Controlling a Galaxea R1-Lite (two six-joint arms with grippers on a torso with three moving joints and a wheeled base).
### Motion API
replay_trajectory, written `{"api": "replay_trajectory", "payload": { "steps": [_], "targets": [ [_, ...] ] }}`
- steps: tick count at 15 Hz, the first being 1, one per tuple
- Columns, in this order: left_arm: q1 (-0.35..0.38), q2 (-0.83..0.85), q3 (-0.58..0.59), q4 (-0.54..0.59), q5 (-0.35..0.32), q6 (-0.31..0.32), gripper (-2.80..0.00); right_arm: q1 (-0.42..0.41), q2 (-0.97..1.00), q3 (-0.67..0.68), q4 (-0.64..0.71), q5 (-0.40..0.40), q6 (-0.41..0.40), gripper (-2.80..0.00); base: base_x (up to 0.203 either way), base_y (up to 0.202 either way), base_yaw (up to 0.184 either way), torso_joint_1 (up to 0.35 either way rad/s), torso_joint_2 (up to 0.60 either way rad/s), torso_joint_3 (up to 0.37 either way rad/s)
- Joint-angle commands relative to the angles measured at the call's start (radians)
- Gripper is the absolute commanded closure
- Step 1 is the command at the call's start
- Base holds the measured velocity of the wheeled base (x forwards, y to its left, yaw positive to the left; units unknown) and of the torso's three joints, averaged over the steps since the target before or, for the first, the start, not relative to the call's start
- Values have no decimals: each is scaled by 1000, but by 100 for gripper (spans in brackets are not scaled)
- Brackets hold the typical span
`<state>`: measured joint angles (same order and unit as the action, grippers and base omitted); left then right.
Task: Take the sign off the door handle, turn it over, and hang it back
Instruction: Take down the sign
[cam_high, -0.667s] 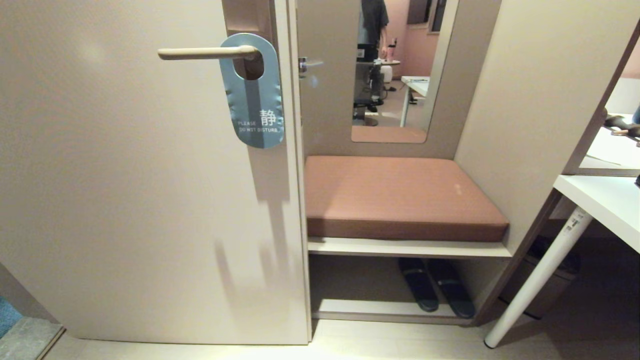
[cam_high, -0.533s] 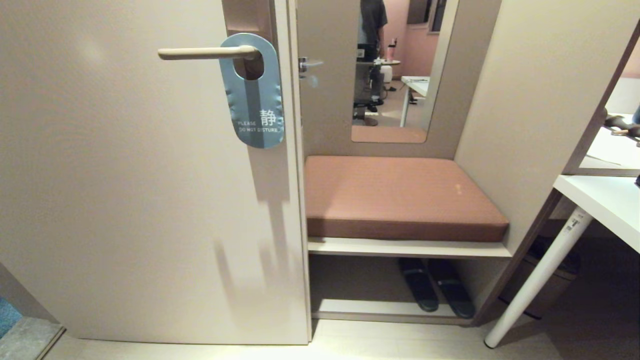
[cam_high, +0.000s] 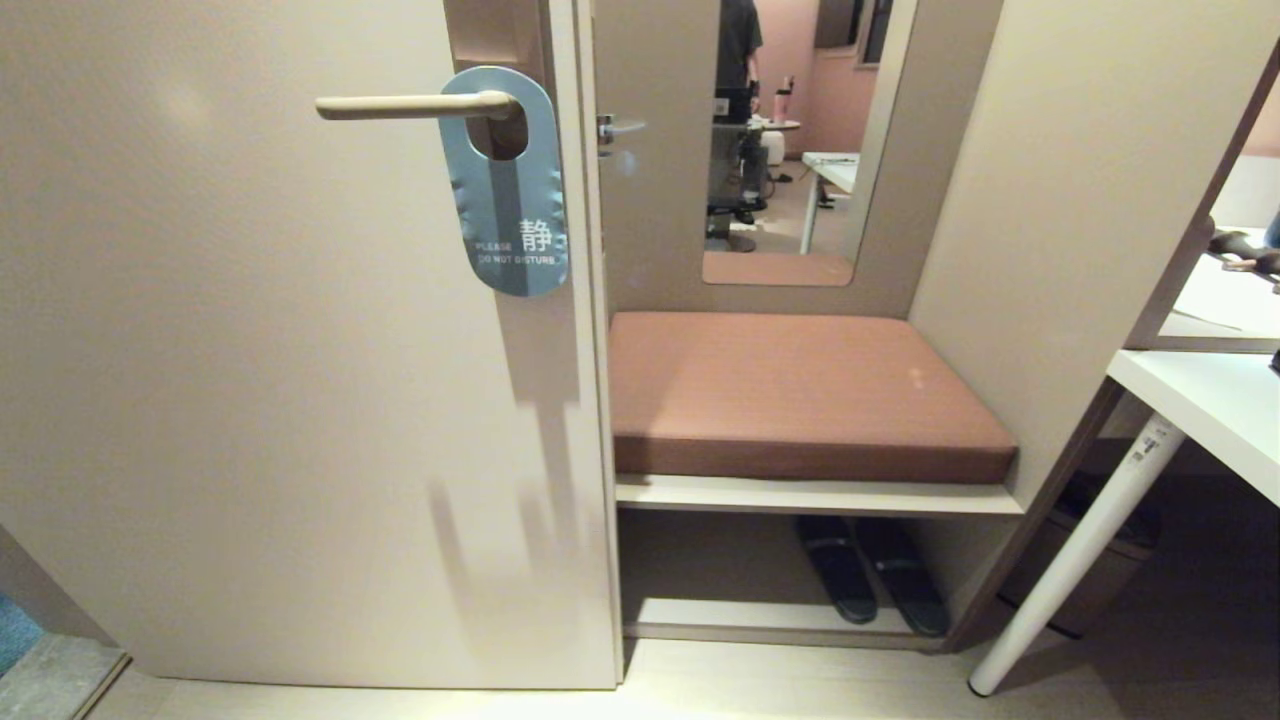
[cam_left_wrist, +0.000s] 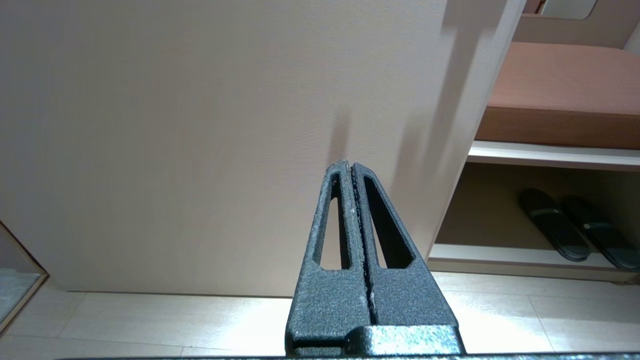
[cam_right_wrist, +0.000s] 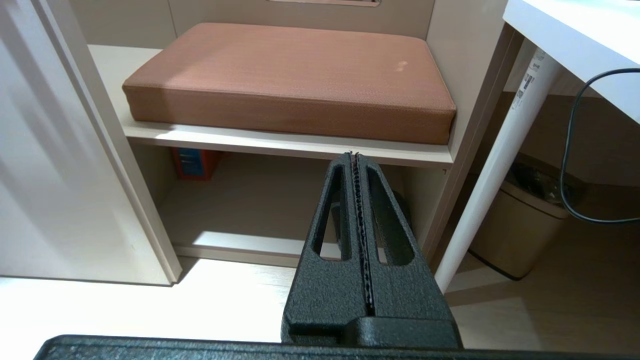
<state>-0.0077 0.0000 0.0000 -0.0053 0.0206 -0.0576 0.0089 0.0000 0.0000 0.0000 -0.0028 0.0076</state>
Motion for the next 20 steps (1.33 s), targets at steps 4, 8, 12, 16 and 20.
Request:
{"api": "replay_trajectory", "payload": {
  "steps": [4, 8, 12, 16, 20],
  "targets": [
    [0, 0, 0, -1, 1, -1, 0, 0, 0, 0, 0, 0, 0, 0, 0, 0, 0, 0, 0, 0],
    [0, 0, 0, -1, 1, -1, 0, 0, 0, 0, 0, 1, 0, 0, 0, 0, 0, 0, 0, 0],
    [0, 0, 0, -1, 1, -1, 0, 0, 0, 0, 0, 1, 0, 0, 0, 0, 0, 0, 0, 0],
    [0, 0, 0, -1, 1, -1, 0, 0, 0, 0, 0, 0, 0, 0, 0, 0, 0, 0, 0, 0],
    [0, 0, 0, -1, 0, 3, 0, 0, 0, 0, 0, 0, 0, 0, 0, 0, 0, 0, 0, 0]
  ]
}}
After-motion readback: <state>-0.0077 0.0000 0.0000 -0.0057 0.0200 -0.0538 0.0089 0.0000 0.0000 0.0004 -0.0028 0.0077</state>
